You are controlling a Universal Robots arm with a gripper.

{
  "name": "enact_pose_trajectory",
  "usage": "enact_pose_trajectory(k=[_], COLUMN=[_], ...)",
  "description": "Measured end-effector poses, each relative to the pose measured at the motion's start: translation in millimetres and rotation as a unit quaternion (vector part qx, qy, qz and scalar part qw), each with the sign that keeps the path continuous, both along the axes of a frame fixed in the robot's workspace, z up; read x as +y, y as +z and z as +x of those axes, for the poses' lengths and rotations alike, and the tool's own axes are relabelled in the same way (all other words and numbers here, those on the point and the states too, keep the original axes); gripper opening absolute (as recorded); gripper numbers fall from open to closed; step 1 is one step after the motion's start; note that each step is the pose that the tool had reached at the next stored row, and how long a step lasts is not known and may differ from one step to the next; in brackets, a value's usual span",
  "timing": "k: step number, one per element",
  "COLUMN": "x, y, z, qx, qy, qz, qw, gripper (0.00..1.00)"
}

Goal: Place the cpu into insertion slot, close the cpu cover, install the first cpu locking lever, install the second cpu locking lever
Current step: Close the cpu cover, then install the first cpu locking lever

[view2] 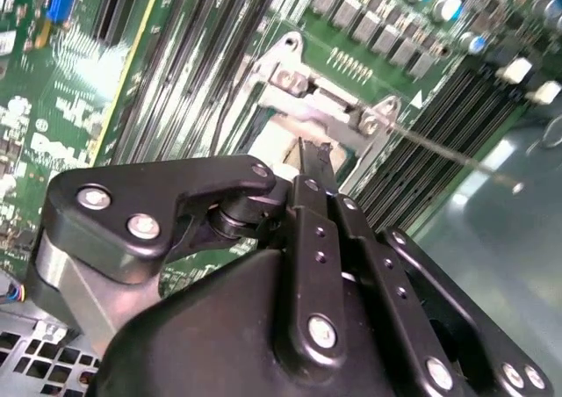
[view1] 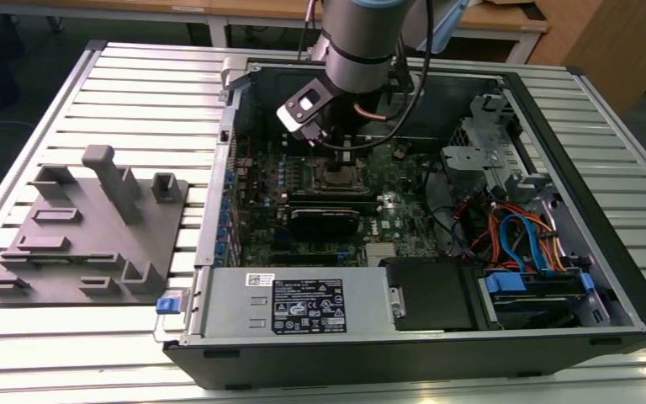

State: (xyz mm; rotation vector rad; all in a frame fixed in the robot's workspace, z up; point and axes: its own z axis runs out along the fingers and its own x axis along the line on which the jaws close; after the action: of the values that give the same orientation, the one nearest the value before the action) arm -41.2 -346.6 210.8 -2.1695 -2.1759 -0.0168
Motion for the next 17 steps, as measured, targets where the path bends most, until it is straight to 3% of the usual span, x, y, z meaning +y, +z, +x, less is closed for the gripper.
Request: enact_pose_trajectory(k=[17], x=[0.0], y=[1.9], z=[3.0], qx=[0.0009], qy=[0.000], qz=[0.0000], qw=[1.0000], gripper=[0.10])
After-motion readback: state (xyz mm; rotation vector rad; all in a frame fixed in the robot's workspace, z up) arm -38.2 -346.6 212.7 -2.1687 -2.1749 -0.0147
